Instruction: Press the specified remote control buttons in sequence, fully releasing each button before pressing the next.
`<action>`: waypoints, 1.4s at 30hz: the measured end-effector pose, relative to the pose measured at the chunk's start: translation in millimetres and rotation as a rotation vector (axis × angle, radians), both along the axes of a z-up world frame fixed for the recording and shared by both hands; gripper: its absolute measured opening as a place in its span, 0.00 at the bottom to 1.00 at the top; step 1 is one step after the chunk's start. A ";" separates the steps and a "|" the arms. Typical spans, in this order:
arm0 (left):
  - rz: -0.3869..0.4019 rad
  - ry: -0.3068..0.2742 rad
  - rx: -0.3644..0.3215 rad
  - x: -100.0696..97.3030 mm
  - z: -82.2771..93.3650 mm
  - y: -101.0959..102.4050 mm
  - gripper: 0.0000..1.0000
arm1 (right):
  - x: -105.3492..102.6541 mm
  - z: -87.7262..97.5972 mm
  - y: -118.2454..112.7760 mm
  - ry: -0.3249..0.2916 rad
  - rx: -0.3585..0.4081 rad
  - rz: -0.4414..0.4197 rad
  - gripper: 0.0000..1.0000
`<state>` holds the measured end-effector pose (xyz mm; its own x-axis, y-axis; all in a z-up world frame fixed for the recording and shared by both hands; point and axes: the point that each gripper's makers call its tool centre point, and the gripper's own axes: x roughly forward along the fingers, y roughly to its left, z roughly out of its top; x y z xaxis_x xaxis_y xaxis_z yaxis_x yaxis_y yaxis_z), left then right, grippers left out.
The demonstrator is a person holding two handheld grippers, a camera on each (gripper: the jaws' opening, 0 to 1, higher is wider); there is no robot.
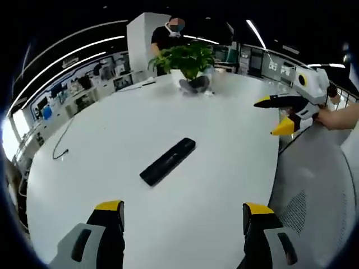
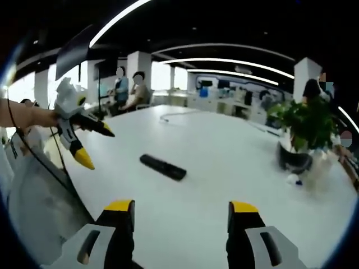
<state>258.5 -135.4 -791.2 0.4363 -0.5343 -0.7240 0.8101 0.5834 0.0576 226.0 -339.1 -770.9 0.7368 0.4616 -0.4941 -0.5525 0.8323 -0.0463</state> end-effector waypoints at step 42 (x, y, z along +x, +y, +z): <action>-0.342 0.093 0.156 100.7 -47.8 -51.8 0.81 | 0.2 -20.6 -12.0 0.087 -0.124 -0.031 0.63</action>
<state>359.2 -187.2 -839.0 0.1808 -0.5180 -0.8361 0.9624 0.2685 0.0417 226.2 -351.2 -791.5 0.7016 0.3711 -0.6084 -0.5332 0.8397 -0.1027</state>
